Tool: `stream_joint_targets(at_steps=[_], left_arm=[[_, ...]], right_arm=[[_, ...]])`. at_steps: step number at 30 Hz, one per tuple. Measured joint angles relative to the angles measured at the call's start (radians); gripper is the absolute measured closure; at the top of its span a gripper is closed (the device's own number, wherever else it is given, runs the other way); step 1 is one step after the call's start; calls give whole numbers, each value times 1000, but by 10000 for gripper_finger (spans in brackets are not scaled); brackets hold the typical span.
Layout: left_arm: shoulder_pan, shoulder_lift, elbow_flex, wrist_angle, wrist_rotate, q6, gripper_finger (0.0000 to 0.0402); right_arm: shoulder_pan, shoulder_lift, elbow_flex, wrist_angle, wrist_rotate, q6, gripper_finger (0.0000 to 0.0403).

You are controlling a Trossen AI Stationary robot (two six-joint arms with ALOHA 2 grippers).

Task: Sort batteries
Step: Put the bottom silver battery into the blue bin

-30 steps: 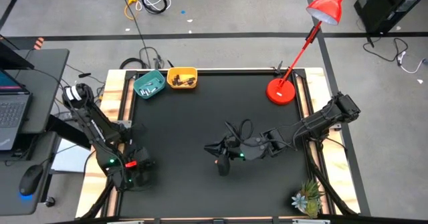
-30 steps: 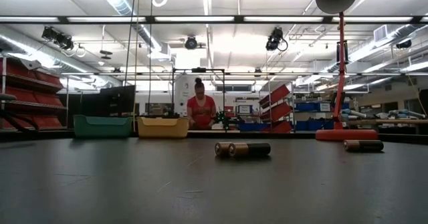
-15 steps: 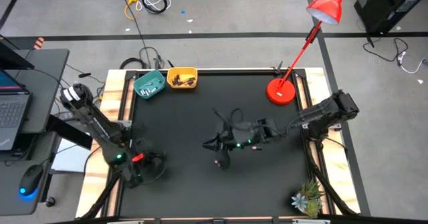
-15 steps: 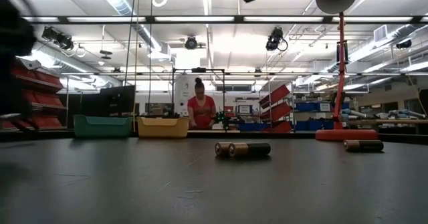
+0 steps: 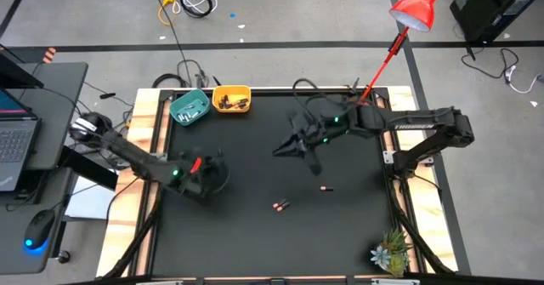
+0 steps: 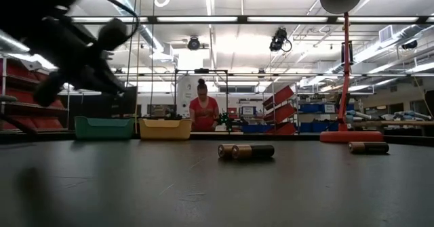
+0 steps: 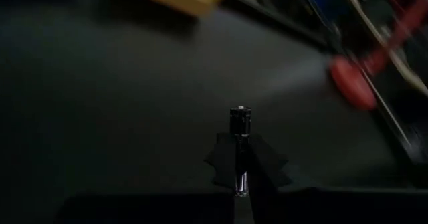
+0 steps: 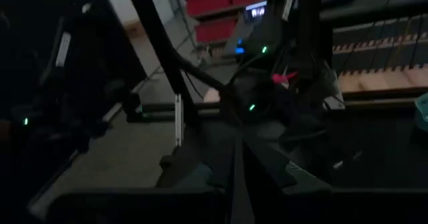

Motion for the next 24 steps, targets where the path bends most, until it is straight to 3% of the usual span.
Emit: stream_joint_targets(at_steps=[5, 14, 20, 24], left_arm=[[226, -1, 45, -15, -4, 56, 384], [581, -32, 50, -33, 72, 171, 383], [816, -48, 49, 50, 98, 445, 383], [974, -49, 49, 193, 143, 650, 383]], right_arm=[[-67, -13, 0, -113, -100, -68, 361], [-102, -6, -1, -161, -115, -139, 361], [-194, -6, -1, -155, -74, -113, 361], [-267, -2, -1, -131, -58, -89, 361]])
